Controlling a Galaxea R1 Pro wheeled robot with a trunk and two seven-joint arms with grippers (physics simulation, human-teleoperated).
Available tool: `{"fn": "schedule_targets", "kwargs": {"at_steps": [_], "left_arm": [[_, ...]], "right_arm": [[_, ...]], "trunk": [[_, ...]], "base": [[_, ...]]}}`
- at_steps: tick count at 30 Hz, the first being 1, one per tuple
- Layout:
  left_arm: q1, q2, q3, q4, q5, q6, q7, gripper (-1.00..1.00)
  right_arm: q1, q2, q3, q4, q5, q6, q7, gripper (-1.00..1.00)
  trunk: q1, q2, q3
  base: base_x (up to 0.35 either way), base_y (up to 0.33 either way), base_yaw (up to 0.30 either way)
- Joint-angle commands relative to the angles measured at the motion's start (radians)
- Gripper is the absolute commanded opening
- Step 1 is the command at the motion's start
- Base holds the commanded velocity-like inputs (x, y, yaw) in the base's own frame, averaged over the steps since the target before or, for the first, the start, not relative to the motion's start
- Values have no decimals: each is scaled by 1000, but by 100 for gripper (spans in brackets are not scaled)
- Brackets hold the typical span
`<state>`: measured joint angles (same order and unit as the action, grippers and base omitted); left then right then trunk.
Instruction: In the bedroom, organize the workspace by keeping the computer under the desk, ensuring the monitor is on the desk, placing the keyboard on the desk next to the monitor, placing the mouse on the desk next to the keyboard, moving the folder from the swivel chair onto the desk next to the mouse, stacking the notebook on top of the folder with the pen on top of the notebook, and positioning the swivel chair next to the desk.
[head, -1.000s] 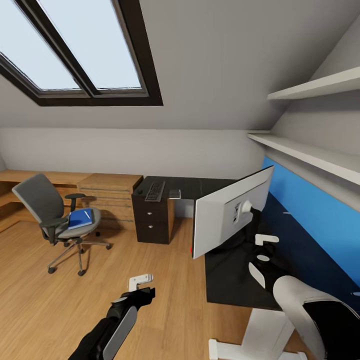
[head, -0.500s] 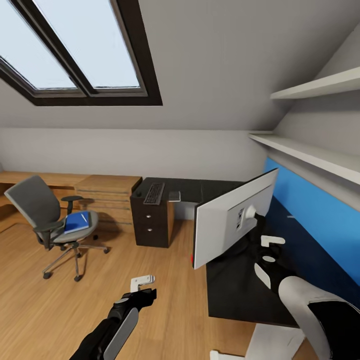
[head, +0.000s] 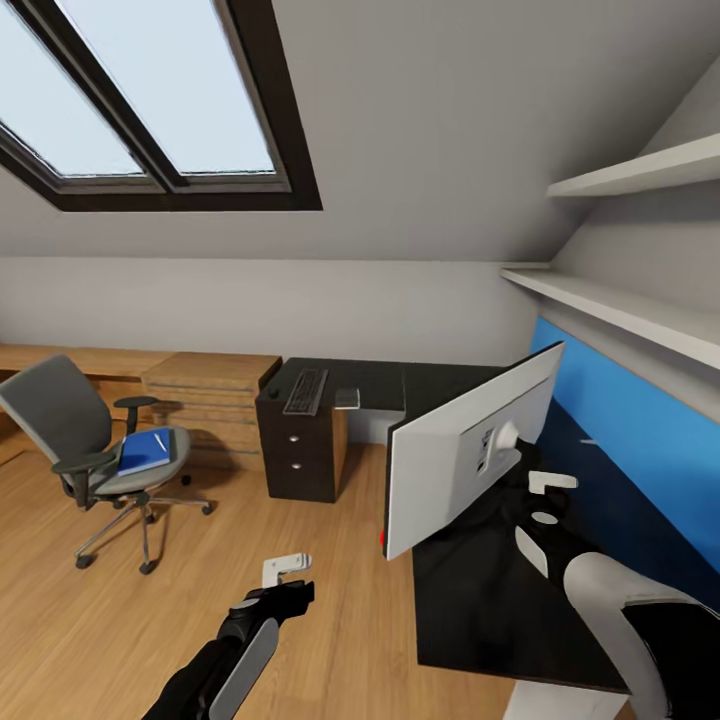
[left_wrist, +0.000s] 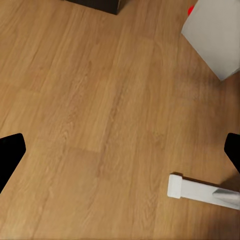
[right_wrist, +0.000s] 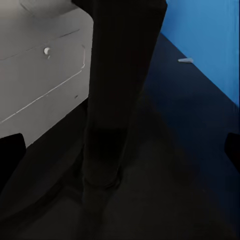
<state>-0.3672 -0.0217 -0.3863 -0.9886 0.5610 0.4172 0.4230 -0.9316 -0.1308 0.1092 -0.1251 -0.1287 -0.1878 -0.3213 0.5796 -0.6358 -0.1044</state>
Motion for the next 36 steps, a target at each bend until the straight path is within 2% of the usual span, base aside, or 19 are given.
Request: {"fn": "schedule_targets", "kwargs": {"at_steps": [1,15,24,36], "left_arm": [[-1,0,-3,-2,10,2,10,100],[-1,-1,-5,-2,10,2,16,100],[-1,-1,-5,5,11,1,12,100],[-1,-1,-5,21,12,1,9,100]], "right_arm": [[-1,-2,9,1,-11,-4,-2,100],[-1,-4,9,1,-10,-4,-3,100],[-1,-4,9,1,-10,-4,-3,100],[-1,-5,9,1,-10,-4,-3,100]], "trunk": [[0,-2,-2],[50,-93,-43],[50,-93,-43],[50,-93,-43]], "base": [[23,-9,0],[4,-2,0],[11,0,0],[143,-15,0]]}}
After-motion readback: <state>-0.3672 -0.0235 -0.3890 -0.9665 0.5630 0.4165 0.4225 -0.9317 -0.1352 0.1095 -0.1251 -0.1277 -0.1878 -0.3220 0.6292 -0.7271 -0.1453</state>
